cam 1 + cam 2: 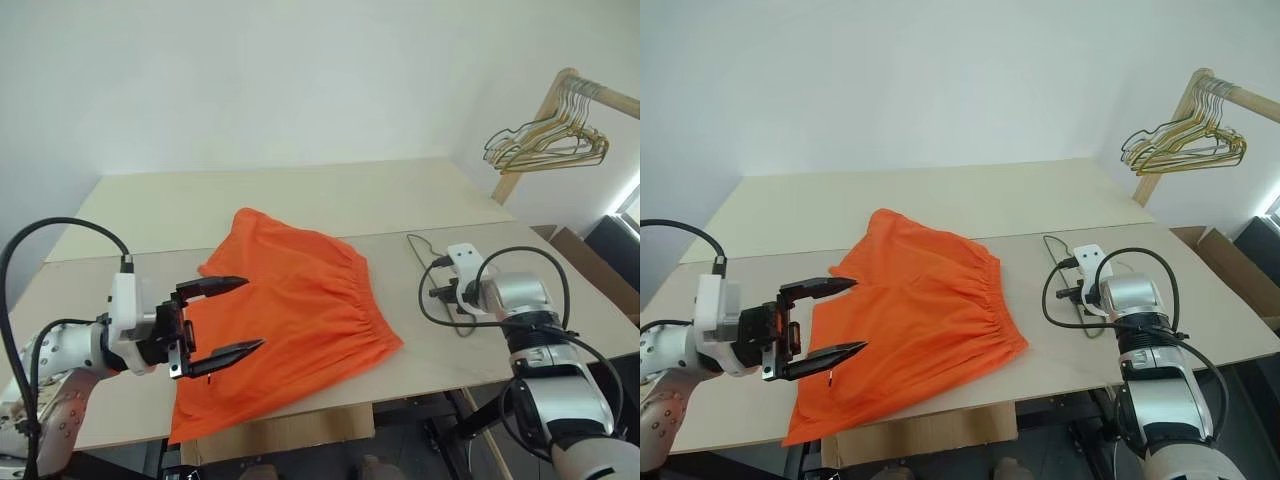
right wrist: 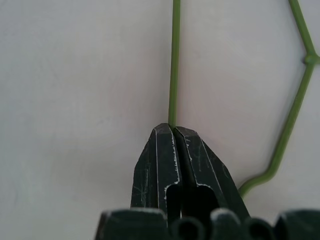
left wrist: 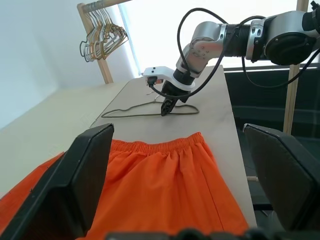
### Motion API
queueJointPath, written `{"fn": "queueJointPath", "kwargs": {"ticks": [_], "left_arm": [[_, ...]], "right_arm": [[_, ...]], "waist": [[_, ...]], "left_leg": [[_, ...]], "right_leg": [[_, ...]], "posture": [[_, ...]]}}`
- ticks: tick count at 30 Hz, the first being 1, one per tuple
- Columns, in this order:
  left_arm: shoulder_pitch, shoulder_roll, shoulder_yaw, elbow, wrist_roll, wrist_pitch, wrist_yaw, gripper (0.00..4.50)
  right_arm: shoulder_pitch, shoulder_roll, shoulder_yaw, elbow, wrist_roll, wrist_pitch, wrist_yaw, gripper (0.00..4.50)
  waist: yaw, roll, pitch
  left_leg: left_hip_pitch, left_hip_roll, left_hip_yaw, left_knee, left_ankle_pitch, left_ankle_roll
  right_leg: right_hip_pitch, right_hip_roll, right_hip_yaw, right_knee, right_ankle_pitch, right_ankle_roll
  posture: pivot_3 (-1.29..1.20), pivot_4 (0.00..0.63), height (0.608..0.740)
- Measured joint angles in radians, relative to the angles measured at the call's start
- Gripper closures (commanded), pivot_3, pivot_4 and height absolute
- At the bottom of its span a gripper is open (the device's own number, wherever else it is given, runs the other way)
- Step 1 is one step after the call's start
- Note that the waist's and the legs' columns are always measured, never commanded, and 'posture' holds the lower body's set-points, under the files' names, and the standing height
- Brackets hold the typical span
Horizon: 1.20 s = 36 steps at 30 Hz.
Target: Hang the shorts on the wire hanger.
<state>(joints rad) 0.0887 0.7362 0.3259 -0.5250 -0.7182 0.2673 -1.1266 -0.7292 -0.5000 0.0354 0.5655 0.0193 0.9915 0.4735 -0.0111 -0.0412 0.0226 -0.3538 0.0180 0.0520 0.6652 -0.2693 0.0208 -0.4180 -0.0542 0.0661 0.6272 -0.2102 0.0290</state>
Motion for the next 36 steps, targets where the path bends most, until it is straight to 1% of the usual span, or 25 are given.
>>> {"fn": "queueJointPath", "kwargs": {"ticks": [2, 5, 7, 9, 11, 12, 14, 17, 19, 23, 26, 31, 36], "left_arm": [[-0.024, -0.011, -0.005, 0.018, 0.012, -0.002, 0.024, 0.0], [-0.1, -0.048, -0.027, 0.054, 0.005, 0.045, 0.128, 0.0], [-0.173, -0.11, -0.036, 0.077, -0.055, 0.147, 0.261, 0.0], [-0.227, -0.163, -0.042, 0.088, -0.136, 0.237, 0.376, 0.0], [-0.26, -0.234, -0.039, 0.104, -0.236, 0.298, 0.468, 0.0], [-0.268, -0.254, -0.038, 0.112, -0.273, 0.321, 0.498, 0.0], [-0.296, -0.284, -0.039, 0.136, -0.349, 0.372, 0.554, 0.0], [-0.362, -0.31, -0.038, 0.183, -0.427, 0.431, 0.634, 0.0], [-0.389, -0.319, -0.035, 0.21, -0.46, 0.45, 0.673, 0.0], [-0.394, -0.335, -0.032, 0.219, -0.488, 0.458, 0.686, 0.0], [-0.397, -0.342, -0.034, 0.218, -0.478, 0.453, 0.701, 0.0], [-0.415, -0.381, -0.047, 0.217, -0.434, 0.42, 0.724, 0.0], [-0.442, -0.412, -0.056, 0.217, -0.389, 0.38, 0.746, 0.0]], "right_arm": [[0.004, 0.011, -0.017, -0.011, 0.001, -0.003, -0.029, 4.48], [0.022, 0.04, -0.058, -0.051, 0.006, -0.029, -0.086, 4.48], [0.035, 0.065, -0.084, -0.129, 0.014, -0.072, -0.121, 4.48], [0.04, 0.075, -0.087, -0.226, 0.024, -0.12, -0.125, 4.48], [0.085, 0.065, -0.062, -0.375, 0.022, -0.234, -0.092, 4.48], [0.107, 0.066, -0.041, -0.438, 0.02, -0.293, -0.081, 4.48], [0.15, 0.104, -0.002, -0.547, 0.004, -0.426, -0.085, 4.48], [0.197, 0.167, 0.063, -0.611, -0.023, -0.603, -0.109, 4.48], [0.213, 0.177, 0.108, -0.631, -0.045, -0.703, -0.109, 4.48], [0.244, 0.2, 0.164, -0.654, -0.081, -0.855, -0.106, 4.48], [0.274, 0.2, 0.198, -0.654, -0.112, -0.946, -0.101, 4.48], [0.296, 0.203, 0.24, -0.654, -0.138, -1.02, -0.079, 4.48], [0.31, 0.21, 0.269, -0.654, -0.156, -1.054, -0.06, 4.48]], "waist": [[0.001, 0.0, 0.0], [0.002, 0.001, 0.001], [0.001, 0.005, 0.003], [-0.002, 0.005, 0.003], [-0.001, 0.005, 0.003], [-0.002, 0.005, 0.003], [-0.005, 0.005, 0.003], [-0.001, 0.005, 0.003], [0.0, 0.005, 0.003], [0.001, 0.005, 0.003], [0.003, 0.005, 0.003], [0.009, 0.005, 0.003], [0.02, 0.005, 0.003]], "left_leg": [[0.0, 0.0, 0.0, 0.0, 0.0, 0.0], [0.0, -0.001, 0.0, 0.0, 0.0, 0.0], [-0.002, -0.001, -0.003, 0.0, 0.0, 0.0], [-0.003, -0.001, -0.008, 0.0, 0.0, 0.0], [-0.004, -0.001, -0.01, 0.0, -0.001, 0.001], [-0.004, -0.001, -0.011, 0.0, -0.002, 0.001], [-0.005, -0.001, -0.011, 0.0, -0.003, 0.0], [-0.006, -0.003, -0.012, 0.0, -0.003, -0.001], [-0.006, -0.004, -0.012, 0.001, -0.003, -0.001], [-0.006, -0.005, -0.012, 0.001, -0.003, -0.001], [-0.006, -0.004, -0.013, 0.001, -0.003, -0.001], [-0.005, -0.005, -0.013, 0.001, -0.002, -0.002], [-0.005, -0.005, -0.013, 0.001, -0.002, -0.002]], "right_leg": [[0.0, 0.0, 0.0, 0.0, 0.0, 0.0], [-0.001, 0.0, 0.001, 0.0, 0.0, 0.0], [-0.003, 0.0, 0.003, 0.001, 0.001, 0.001], [-0.003, 0.0, 0.003, 0.001, 0.001, 0.001], [-0.004, -0.001, 0.002, 0.001, 0.0, 0.002], [-0.004, -0.001, 0.002, 0.001, 0.0, 0.002], [-0.005, -0.001, 0.002, 0.0, 0.0, 0.002], [-0.005, -0.002, 0.001, 0.0, 0.0, 0.002], [-0.005, -0.003, 0.001, 0.0, 0.0, 0.003], [-0.004, -0.003, 0.001, -0.001, 0.0, 0.003], [-0.004, -0.002, 0.001, -0.001, 0.0, 0.002], [-0.003, -0.002, 0.0, -0.001, 0.001, 0.002], [-0.003, -0.002, 0.0, -0.001, 0.001, 0.002]], "posture": [[0.13, 0.0, 0.74], [0.12, 0.0, 0.74], [0.11, 0.0, 0.74], [0.11, 0.0, 0.74], [0.1, 0.0, 0.74], [0.1, 0.0, 0.74], [0.1, 0.0, 0.74], [0.1, 0.0, 0.74], [0.09, 0.0, 0.74], [0.1, 0.0, 0.74], [0.11, 0.0, 0.74], [0.12, 0.0, 0.74], [0.11, 0.0, 0.74]]}}
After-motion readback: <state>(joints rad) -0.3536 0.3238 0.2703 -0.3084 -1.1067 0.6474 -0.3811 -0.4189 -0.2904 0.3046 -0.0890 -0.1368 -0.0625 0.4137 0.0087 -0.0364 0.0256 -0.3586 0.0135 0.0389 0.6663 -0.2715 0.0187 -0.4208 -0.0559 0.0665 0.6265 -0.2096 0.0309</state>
